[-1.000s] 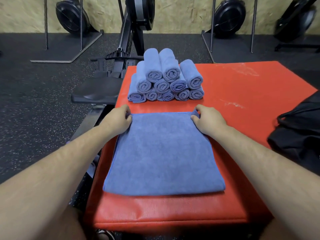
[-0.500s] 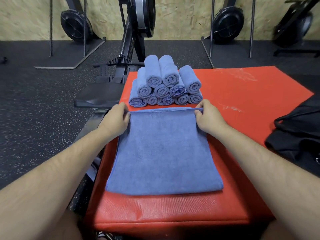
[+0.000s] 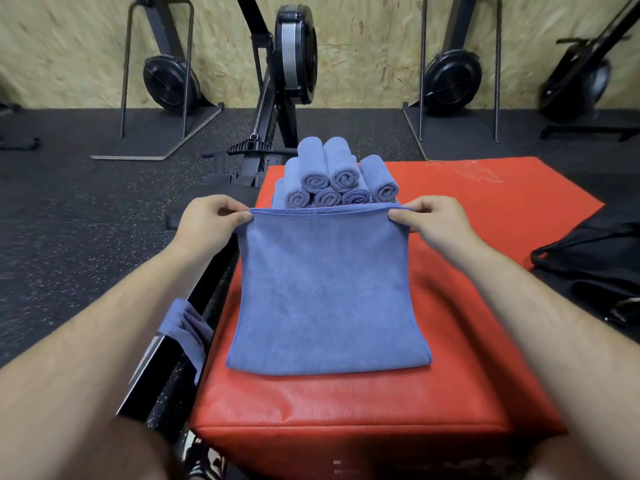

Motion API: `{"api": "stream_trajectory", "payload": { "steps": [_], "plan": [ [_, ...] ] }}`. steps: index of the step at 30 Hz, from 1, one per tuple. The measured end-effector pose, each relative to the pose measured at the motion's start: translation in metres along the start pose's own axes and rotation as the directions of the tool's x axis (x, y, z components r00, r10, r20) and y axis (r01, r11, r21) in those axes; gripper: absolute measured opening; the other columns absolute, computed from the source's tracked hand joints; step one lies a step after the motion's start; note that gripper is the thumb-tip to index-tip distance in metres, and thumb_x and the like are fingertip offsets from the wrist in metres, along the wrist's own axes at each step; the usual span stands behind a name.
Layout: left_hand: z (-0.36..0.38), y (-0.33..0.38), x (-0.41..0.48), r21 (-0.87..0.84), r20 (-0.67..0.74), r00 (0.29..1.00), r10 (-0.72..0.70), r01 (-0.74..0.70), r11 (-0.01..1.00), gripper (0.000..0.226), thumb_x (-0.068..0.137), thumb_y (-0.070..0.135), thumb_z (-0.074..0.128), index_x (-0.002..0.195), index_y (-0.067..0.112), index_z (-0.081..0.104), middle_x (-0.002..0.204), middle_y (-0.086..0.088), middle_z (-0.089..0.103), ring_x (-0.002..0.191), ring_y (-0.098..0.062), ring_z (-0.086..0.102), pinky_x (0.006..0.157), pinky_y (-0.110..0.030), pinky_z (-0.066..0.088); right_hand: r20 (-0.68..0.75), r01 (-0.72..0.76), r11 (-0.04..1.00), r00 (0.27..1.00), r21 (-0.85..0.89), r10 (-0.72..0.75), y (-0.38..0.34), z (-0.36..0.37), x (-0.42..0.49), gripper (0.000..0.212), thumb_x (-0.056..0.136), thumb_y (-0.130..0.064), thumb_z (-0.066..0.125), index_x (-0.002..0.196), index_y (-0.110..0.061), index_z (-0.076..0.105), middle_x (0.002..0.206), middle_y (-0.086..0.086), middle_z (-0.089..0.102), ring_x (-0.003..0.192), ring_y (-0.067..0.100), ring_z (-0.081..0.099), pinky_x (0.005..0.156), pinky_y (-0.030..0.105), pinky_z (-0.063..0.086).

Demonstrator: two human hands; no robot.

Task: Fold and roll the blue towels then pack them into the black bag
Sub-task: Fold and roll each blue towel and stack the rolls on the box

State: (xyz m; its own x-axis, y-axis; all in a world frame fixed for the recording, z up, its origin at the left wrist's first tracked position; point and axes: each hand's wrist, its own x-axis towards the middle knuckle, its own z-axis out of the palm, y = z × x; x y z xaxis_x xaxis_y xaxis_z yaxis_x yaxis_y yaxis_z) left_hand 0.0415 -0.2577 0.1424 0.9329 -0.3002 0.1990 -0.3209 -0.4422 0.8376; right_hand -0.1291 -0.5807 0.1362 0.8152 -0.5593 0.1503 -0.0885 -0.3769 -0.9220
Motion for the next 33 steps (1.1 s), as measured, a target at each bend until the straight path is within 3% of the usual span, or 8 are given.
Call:
{"api": "stream_trajectory", "payload": {
  "steps": [3,9,13,16,19,22,25,33],
  "plan": [
    [-0.013,0.015,-0.016,-0.037,-0.027,1.0,0.013,-0.014,0.999,0.003,0.088,0.015,0.073,0.085,0.016,0.074,0.086,-0.005,0.074,0.078,-0.022,0.07,0.077,-0.044,0.059,0.001,0.024,0.999,1.0,0.029,-0.024,-0.014,-0.01,-0.013,0.019,0.082,-0.02,0.081,0.074,-0.008,0.068,0.08,0.015,0.072,0.072,0.016,0.062,0.075,0.035,0.052],
    [-0.044,0.039,-0.045,-0.059,-0.023,0.995,0.095,-0.096,0.994,0.008,0.087,0.008,0.074,0.084,0.013,0.068,0.08,-0.003,0.07,0.066,-0.007,0.064,0.064,-0.021,0.052,-0.008,0.082,0.996,0.997,-0.042,-0.082,-0.044,-0.033,-0.045,0.022,0.079,-0.016,0.081,0.082,-0.004,0.064,0.078,0.007,0.067,0.07,0.014,0.06,0.071,0.041,0.052],
    [-0.071,0.064,-0.054,0.114,0.026,0.973,0.228,-0.23,0.967,0.014,0.09,0.01,0.07,0.101,0.018,0.07,0.087,0.001,0.069,0.078,-0.023,0.066,0.072,-0.036,0.056,0.071,0.181,0.969,0.983,-0.168,-0.171,-0.081,-0.053,-0.065,0.018,0.085,-0.014,0.077,0.097,-0.024,0.068,0.079,-0.004,0.066,0.057,-0.002,0.054,0.055,0.013,0.042],
    [-0.084,0.089,-0.052,0.372,0.095,0.936,0.339,-0.349,0.86,0.016,0.095,0.012,0.064,0.109,0.014,0.071,0.101,-0.004,0.066,0.094,-0.023,0.062,0.08,-0.03,0.043,0.131,0.282,0.847,0.959,-0.451,-0.25,-0.114,-0.065,-0.07,0.009,0.086,-0.021,0.071,0.084,-0.029,0.071,0.067,-0.01,0.06,0.059,0.007,0.049,0.054,0.022,0.038],
    [-0.097,0.122,-0.05,0.465,0.092,0.907,0.41,-0.403,0.788,0.01,0.097,0.014,0.061,0.1,0.014,0.07,0.099,-0.006,0.061,0.094,-0.022,0.056,0.08,-0.032,0.038,0.119,0.291,0.805,0.956,-0.517,-0.27,-0.148,-0.076,-0.072,0.006,0.086,-0.023,0.068,0.082,-0.027,0.071,0.071,-0.008,0.062,0.063,0.011,0.053,0.056,0.025,0.039],
    [-0.108,0.145,-0.043,0.416,0.008,0.921,0.39,-0.358,0.836,0.008,0.097,0.014,0.061,0.096,0.016,0.068,0.094,-0.003,0.065,0.088,-0.021,0.059,0.071,-0.029,0.039,0.053,0.283,0.821,0.953,-0.496,-0.297,-0.18,-0.085,-0.073,0.005,0.082,-0.023,0.068,0.079,-0.025,0.072,0.074,-0.005,0.067,0.069,0.016,0.062,0.059,0.028,0.051],
    [-0.118,0.164,-0.045,0.377,-0.018,0.93,0.367,-0.334,0.864,0.009,0.097,0.014,0.061,0.095,0.014,0.07,0.09,-0.003,0.069,0.085,-0.023,0.063,0.065,-0.03,0.044,0.028,0.269,0.822,0.955,-0.501,-0.296,-0.202,-0.094,-0.076,0.003,0.076,-0.026,0.068,0.075,-0.025,0.071,0.081,-0.003,0.071,0.078,0.02,0.066,0.067,0.031,0.052],
    [-0.155,0.181,-0.084,0.202,0.026,0.948,0.317,-0.315,0.927,0.009,0.092,0.016,0.069,0.084,0.018,0.07,0.069,0.005,0.067,0.059,-0.011,0.055,0.06,-0.026,0.043,0.241,0.295,0.812,0.951,-0.504,-0.196,-0.236,-0.134,-0.116,0.012,0.077,-0.032,0.083,0.079,-0.023,0.076,0.066,-0.012,0.065,0.056,0.0,0.052,0.059,0.021,0.041]
  ]
}}
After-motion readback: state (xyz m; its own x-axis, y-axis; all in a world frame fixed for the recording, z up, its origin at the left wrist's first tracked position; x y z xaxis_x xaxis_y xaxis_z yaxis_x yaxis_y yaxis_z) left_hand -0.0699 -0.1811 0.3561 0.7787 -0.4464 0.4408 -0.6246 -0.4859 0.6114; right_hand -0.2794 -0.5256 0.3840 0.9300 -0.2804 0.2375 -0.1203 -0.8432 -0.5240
